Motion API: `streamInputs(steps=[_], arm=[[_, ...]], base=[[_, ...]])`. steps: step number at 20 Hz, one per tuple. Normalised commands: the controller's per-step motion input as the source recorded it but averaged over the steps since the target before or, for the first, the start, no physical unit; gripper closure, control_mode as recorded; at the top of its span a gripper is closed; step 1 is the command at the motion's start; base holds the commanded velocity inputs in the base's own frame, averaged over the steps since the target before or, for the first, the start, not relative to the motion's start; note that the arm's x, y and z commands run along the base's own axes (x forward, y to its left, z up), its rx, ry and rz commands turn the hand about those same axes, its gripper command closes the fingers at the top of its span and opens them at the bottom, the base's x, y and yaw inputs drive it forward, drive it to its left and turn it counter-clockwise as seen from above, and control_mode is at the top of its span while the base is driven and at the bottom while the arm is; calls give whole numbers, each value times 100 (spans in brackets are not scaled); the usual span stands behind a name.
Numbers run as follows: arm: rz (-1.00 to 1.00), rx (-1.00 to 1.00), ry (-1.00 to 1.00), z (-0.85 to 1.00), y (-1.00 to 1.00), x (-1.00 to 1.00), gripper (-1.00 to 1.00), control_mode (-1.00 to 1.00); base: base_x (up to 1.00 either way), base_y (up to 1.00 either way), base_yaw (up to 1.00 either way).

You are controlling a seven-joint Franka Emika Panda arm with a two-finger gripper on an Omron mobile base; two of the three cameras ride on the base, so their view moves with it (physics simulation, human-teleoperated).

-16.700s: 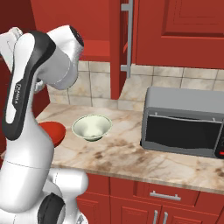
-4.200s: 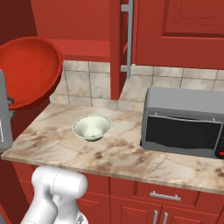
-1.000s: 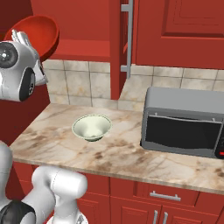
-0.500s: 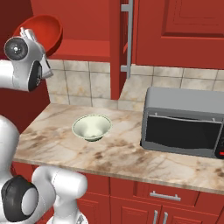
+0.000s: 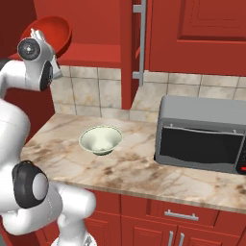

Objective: Open the cabinet. Pick the bowls from the counter and place them in the cabinet. Then close the cabinet.

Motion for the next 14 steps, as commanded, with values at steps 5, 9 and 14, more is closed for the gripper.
streamInputs(steps=[5, 9, 14], arm=[[0, 0, 1, 0, 20, 58, 100, -100], [0, 0, 3, 0, 22, 57, 100, -100], [0, 0, 5, 0, 25, 60, 100, -100]], base=[[0, 0, 0], [0, 0, 0], [0, 0, 0]])
